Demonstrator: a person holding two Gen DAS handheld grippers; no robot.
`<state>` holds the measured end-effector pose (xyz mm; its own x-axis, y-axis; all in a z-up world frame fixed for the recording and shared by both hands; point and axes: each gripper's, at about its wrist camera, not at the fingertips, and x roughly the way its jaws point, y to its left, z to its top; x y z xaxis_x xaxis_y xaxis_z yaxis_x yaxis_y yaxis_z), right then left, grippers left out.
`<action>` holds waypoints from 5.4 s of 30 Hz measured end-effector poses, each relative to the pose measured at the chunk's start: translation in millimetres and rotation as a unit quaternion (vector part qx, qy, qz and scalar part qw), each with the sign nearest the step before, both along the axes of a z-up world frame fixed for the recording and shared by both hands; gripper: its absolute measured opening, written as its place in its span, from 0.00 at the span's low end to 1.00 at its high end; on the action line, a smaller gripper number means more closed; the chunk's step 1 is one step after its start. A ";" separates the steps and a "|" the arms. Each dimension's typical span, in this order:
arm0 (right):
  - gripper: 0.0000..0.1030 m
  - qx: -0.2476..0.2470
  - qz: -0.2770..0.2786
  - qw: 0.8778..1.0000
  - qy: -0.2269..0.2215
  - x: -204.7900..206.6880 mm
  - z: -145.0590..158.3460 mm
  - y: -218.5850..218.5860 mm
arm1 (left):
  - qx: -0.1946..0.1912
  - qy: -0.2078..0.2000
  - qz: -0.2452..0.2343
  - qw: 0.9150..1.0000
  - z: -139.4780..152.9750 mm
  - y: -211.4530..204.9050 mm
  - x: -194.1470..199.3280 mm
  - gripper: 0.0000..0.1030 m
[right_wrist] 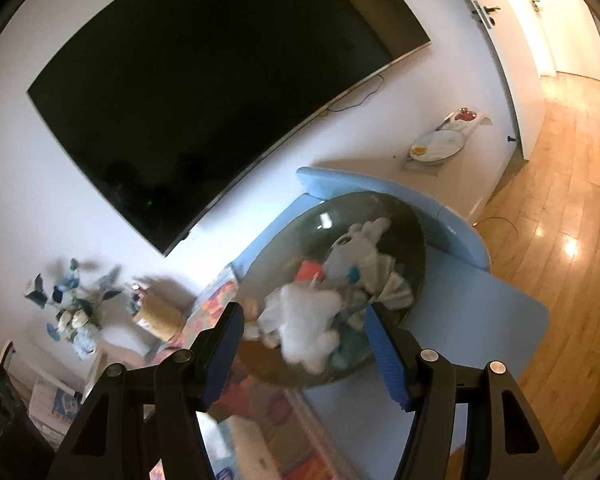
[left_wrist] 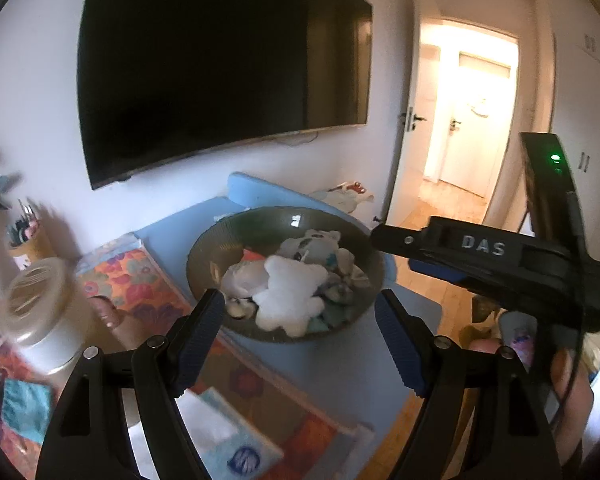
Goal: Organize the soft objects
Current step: 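Open both tools to drop the plush and bow into the bowl, then move both tools back over the bed, then grasp the lilac packet with the left tool while the right tool grasps the teal pouch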
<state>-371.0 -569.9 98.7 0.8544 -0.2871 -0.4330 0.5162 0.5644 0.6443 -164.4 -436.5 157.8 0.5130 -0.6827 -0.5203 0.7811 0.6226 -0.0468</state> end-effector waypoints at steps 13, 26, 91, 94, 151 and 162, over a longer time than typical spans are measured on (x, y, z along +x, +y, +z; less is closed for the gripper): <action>0.61 -0.091 0.095 0.990 0.042 3.5 11.2 122.3 | -0.004 -0.043 0.051 0.998 17.4 125.9 -31.8 0.74; 0.77 -0.223 0.266 0.936 0.050 84.0 44.6 276.7 | 0.014 -0.050 0.233 0.971 -3.6 287.7 8.8 0.75; 1.00 -0.196 0.253 0.937 0.142 322.6 -70.6 344.6 | 0.063 0.090 0.409 0.906 -138.5 442.2 139.3 0.89; 1.00 -0.196 0.252 0.937 0.142 322.4 -70.5 345.0 | 0.063 0.090 0.409 0.906 -139.3 442.1 139.7 0.89; 0.34 -0.212 0.394 0.875 0.182 313.8 -79.8 349.9 | 0.079 0.126 0.245 0.958 -141.5 403.5 145.3 0.34; 0.33 -0.138 0.395 0.894 0.163 235.4 -76.2 351.2 | 0.054 0.123 0.221 0.966 -132.6 392.3 84.0 0.34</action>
